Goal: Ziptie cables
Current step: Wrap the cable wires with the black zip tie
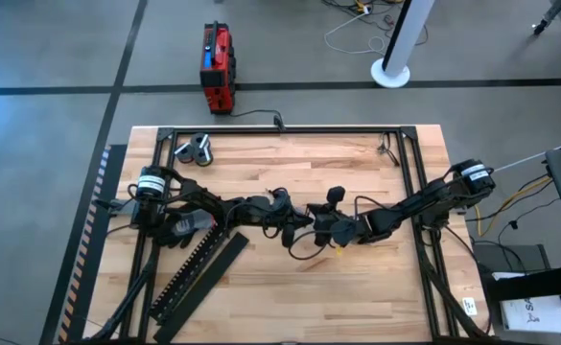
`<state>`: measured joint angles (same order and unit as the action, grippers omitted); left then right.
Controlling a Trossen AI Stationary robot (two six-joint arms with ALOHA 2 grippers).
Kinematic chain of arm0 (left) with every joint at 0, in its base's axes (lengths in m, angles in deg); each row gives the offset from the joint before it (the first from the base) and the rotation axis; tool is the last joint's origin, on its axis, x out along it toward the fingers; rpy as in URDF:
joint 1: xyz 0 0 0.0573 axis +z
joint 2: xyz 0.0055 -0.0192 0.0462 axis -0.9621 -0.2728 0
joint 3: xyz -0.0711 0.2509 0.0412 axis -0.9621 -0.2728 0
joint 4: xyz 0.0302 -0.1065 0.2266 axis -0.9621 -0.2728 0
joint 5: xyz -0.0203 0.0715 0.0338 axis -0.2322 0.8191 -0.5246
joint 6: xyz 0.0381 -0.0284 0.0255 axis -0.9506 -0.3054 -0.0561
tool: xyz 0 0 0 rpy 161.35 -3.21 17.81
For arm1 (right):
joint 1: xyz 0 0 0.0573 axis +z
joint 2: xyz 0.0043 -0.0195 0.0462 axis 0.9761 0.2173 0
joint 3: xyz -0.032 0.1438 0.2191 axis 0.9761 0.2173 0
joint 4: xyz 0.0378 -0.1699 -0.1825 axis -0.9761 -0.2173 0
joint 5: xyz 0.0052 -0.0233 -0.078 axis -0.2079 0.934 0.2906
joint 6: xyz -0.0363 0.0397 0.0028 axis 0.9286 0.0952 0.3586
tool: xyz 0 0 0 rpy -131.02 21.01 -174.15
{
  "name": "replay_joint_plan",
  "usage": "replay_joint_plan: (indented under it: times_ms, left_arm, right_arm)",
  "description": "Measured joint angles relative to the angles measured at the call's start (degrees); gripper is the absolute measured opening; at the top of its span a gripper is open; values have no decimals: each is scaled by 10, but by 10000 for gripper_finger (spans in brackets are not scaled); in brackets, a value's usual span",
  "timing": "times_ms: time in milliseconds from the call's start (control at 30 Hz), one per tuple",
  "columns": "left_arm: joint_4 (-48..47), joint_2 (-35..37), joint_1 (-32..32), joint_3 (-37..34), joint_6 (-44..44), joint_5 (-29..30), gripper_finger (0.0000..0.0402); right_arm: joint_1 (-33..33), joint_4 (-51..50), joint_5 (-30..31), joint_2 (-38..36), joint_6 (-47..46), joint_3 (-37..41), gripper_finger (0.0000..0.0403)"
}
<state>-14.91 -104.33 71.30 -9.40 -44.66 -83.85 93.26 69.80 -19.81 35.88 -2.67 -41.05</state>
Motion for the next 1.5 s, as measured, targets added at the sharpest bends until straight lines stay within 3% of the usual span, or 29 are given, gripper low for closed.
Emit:
replay_joint_plan:
  times_ms: [1133,1500]
  left_arm:
    - [4,0,0,-5,-2,0,0]
    - [5,0,0,-5,-2,0,0]
  right_arm:
    - [-2,1,11,26,-37,-9,0]
    - [-2,0,-16,26,-37,-15,0]
